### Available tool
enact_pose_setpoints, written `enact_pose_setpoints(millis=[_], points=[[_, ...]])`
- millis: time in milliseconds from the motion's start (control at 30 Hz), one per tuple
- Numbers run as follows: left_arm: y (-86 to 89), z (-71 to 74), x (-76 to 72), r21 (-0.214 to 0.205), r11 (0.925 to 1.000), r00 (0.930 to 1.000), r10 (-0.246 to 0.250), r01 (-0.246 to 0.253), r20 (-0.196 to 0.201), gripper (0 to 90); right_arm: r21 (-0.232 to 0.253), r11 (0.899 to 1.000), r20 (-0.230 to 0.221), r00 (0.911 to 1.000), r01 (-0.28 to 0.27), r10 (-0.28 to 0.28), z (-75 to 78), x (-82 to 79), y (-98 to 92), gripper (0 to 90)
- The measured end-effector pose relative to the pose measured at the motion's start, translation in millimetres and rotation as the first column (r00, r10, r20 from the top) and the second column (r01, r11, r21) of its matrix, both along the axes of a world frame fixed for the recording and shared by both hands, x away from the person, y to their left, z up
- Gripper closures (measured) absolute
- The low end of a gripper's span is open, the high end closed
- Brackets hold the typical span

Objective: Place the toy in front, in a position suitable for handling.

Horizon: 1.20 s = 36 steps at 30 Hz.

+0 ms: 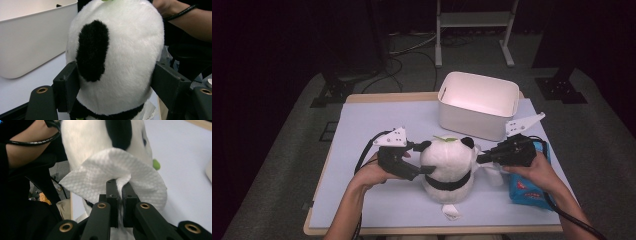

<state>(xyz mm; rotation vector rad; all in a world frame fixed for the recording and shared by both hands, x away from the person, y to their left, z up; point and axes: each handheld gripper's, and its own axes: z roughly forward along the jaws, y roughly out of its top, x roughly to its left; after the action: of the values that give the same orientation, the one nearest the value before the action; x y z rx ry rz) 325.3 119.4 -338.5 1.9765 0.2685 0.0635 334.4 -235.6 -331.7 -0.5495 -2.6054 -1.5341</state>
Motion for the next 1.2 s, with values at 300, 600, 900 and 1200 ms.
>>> enact_pose_setpoints(millis=[300, 600, 900, 1200], points=[[-1.1, -0.6, -0.1, 0.003, 1.0000, 1.0000, -0.005, 0.005, 0.001, 28.0, 0.034, 0.999, 0.040, 0.9990, -0.022, 0.020, 19.8, -0.7, 8.1, 85.9], [-6.4, -6.8, 1.0, 0.014, 0.9999, 0.9997, 0.010, -0.010, -0.023, 13.4, 0.029, 1.000, 0.014, 0.9999, -0.005, 0.005, 5.5, 0.2, 4.2, 85.9], [-9.8, -11.5, 1.1, 0.003, 0.9999, 0.9999, 0.013, -0.013, -0.001, 24.5, 0.027, 1.000, 0.020, 0.9998, 0.000, 0.000, 6.5, -0.8, -0.6, 85.9], [-10.8, -10.3, -2.6, 0.009, 1.0000, 1.0000, 0.000, 0.000, 0.010, 25.5, 0.037, 0.999, 0.080, 0.9965, -0.024, 0.021, 34.2, -2.5, 13.1, 85.7]])
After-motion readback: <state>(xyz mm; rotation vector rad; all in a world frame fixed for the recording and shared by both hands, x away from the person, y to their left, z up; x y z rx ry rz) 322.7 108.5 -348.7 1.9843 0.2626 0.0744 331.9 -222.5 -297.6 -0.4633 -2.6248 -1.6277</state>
